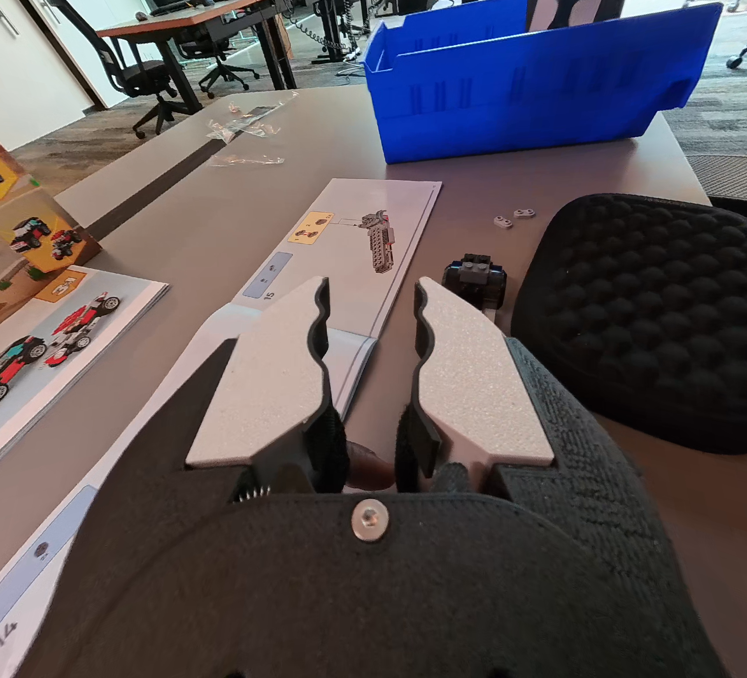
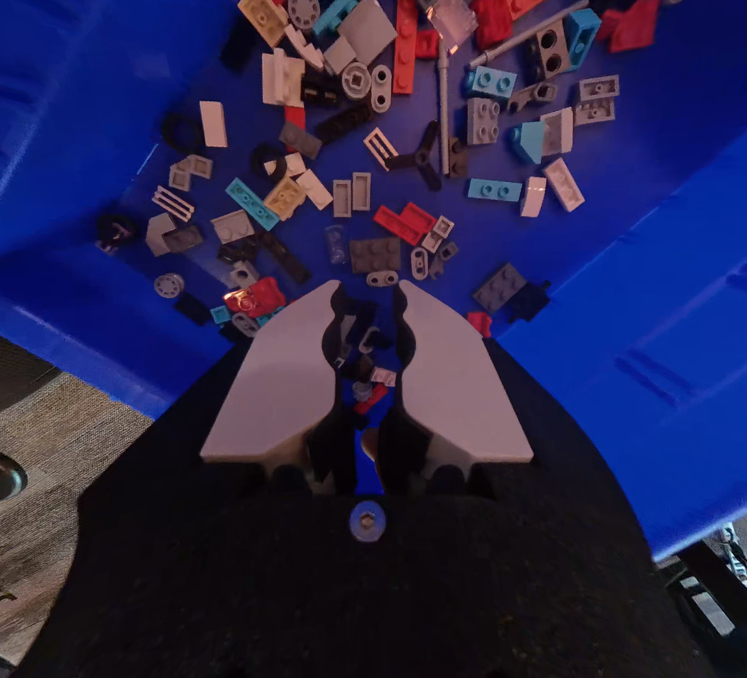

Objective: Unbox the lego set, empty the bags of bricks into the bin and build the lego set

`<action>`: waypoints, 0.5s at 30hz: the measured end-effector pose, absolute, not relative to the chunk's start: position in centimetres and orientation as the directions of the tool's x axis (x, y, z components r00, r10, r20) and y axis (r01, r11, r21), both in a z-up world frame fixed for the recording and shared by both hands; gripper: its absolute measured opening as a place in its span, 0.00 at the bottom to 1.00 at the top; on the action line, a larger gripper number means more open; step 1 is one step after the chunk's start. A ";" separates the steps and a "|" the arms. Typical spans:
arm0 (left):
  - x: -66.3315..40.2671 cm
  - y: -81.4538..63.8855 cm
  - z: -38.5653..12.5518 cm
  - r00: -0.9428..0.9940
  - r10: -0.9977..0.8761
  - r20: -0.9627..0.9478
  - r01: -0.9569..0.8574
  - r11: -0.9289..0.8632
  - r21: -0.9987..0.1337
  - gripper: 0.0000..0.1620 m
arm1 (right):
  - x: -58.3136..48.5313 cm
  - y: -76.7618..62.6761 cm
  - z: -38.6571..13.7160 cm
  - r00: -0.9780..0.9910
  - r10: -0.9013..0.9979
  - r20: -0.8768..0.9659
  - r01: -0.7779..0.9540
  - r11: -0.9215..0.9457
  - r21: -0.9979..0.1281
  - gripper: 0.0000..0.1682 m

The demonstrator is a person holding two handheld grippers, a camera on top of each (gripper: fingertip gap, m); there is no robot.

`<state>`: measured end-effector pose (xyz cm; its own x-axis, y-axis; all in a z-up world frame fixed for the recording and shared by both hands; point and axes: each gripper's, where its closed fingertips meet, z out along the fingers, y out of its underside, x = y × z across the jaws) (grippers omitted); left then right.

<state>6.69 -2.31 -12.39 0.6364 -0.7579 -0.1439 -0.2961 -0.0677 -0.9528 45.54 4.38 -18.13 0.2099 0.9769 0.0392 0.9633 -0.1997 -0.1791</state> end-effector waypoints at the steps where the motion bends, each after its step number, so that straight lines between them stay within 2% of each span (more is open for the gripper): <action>1: 6.6 -2.3 -12.3 0.641 -0.755 -0.143 -0.292 -0.067 -0.954 0.24 | 45.6 4.6 -18.4 0.207 0.977 0.043 0.965 -0.197 -0.172 0.14; 5: 6.6 -2.2 -12.3 0.639 -0.758 -0.135 -0.286 -0.071 -0.956 0.24 | 45.9 4.8 -19.4 0.202 0.979 0.038 0.971 -0.195 -0.136 0.13; 6: 6.7 -2.2 -12.4 0.635 -0.760 -0.136 -0.290 -0.072 -0.954 0.24 | 45.7 4.7 -19.4 0.204 0.979 0.020 0.970 -0.199 -0.143 0.10; 11: 7.0 -2.4 -12.7 0.620 -0.771 -0.144 -0.311 -0.073 -0.948 0.24 | 45.9 4.7 -19.0 0.224 0.973 0.053 0.965 -0.213 -0.154 0.10; 13: 7.1 -2.5 -12.6 0.616 -0.775 -0.141 -0.306 -0.070 -0.950 0.24 | 45.3 4.7 -16.8 0.257 0.960 0.107 0.956 -0.237 -0.171 0.10; 15: 7.2 -2.6 -12.7 0.614 -0.778 -0.136 -0.303 -0.073 -0.950 0.24 | 42.9 4.6 -12.7 0.290 0.934 0.207 0.938 -0.234 -0.257 0.09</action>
<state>7.21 -2.58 -12.66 0.6135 -0.7779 -0.1358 -0.3028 -0.0729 -0.9503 42.89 4.57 -12.66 0.2897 0.9344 0.2073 0.9376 -0.2336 -0.2575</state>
